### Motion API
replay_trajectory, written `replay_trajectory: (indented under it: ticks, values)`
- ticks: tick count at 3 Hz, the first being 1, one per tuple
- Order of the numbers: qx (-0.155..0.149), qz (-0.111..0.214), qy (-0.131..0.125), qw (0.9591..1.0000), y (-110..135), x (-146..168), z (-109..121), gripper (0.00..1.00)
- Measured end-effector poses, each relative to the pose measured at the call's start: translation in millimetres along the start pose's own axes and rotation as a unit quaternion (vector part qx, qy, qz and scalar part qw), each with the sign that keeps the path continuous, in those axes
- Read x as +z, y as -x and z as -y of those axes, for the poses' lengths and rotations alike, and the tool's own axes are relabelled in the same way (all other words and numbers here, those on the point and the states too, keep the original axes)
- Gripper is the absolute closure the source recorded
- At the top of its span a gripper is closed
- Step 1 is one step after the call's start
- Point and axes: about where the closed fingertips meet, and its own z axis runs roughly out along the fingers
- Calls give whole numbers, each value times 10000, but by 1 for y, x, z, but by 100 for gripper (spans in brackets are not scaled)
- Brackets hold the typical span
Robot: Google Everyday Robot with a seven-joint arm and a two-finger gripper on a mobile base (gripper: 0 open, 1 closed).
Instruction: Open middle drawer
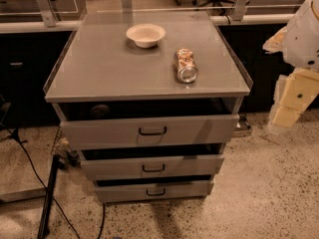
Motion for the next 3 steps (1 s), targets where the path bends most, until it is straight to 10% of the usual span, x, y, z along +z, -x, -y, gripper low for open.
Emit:
replay_trajectory:
  ticks: [3]
  values:
    - [286, 469, 133, 9984, 1, 48, -31, 0]
